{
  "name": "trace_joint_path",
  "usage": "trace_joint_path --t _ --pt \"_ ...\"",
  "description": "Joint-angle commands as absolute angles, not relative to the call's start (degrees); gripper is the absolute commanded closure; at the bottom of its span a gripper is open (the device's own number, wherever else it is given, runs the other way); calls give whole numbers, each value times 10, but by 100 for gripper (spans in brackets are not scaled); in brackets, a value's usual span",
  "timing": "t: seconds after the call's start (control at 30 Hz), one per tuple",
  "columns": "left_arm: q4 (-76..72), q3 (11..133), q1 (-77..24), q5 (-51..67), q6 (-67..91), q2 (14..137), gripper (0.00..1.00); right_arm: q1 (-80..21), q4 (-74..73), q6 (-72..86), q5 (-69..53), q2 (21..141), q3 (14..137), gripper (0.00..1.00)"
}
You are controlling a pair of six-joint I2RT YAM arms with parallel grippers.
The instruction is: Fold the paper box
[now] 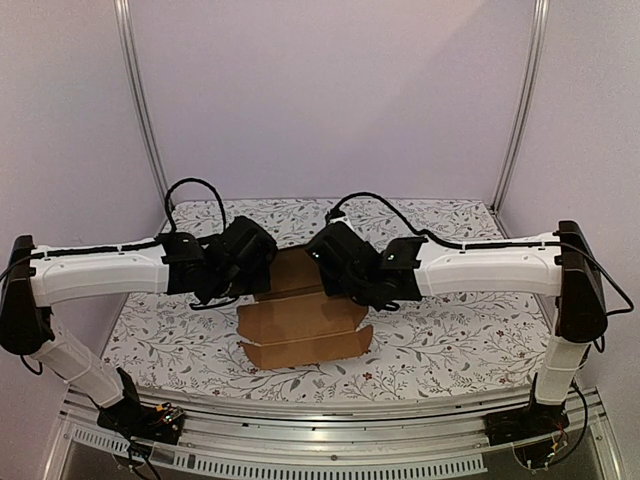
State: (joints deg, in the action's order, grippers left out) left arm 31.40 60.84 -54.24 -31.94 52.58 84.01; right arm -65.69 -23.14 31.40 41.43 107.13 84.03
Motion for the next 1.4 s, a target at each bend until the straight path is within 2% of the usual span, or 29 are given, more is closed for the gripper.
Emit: trace_joint_path --t 0.0,0.27,0.3,0.37,0.47,0.57,0.77,0.87,0.93,1.17,1.23,1.37 --pt "248 627 -568 -273 524 828 100 -671 -194 318 370 1086 841 100" --pt "247 625 -568 -274 526 827 100 -671 -194 330 372 1087 842 100" --pt "248 625 -567 -275 527 827 100 -671 -194 332 369 1085 841 95" --pt "251 624 -568 -280 528 826 100 -671 -195 334 366 1080 838 76" --pt "250 620 -567 -291 529 824 100 -671 -195 337 356 1065 824 58" --pt "240 609 -565 -293 538 819 100 -671 -196 343 347 1044 806 52" --pt "239 603 -565 -307 554 816 100 -671 -207 376 337 1015 769 52" --pt "236 603 -565 -309 556 816 100 -672 -212 387 337 1011 760 54" --pt "233 603 -565 -306 557 816 100 -672 -214 390 339 1011 760 58" --pt "233 600 -566 -306 556 814 100 -672 -228 396 340 1021 772 88" --pt "232 599 -566 -305 556 813 100 -672 -230 396 339 1025 776 99" --pt "232 599 -565 -305 555 813 100 -672 -232 393 340 1032 784 100"
